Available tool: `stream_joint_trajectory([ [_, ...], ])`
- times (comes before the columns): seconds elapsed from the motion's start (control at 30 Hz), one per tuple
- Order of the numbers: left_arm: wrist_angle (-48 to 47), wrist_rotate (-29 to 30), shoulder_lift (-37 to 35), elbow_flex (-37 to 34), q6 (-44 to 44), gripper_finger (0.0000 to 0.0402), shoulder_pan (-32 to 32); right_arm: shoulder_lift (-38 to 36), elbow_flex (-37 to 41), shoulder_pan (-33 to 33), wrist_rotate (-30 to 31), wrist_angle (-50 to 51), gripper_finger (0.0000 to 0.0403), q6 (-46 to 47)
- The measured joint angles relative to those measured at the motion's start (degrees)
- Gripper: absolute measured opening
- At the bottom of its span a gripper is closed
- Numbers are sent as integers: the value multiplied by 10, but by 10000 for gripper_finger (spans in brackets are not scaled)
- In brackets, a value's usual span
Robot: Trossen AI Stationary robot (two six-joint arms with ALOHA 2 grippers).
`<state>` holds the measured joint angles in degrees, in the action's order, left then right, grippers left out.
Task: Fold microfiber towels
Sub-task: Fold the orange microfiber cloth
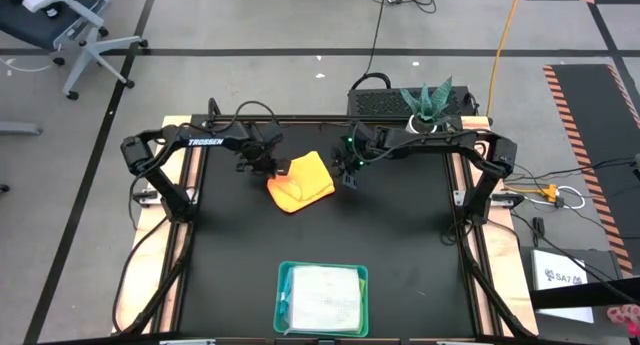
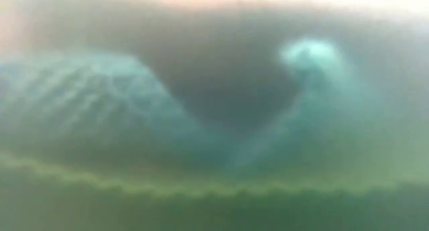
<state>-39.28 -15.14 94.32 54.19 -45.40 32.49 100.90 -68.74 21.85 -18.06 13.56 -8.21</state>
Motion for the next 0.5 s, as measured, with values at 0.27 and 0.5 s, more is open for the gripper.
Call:
stream_joint_trajectory([
  [0.27,5,5,-6,31,19,13,0,0,0,0,0,0,169,0],
  [0.5,4,52,-6,71,60,7,4,0,0,0,1,1,169,0],
])
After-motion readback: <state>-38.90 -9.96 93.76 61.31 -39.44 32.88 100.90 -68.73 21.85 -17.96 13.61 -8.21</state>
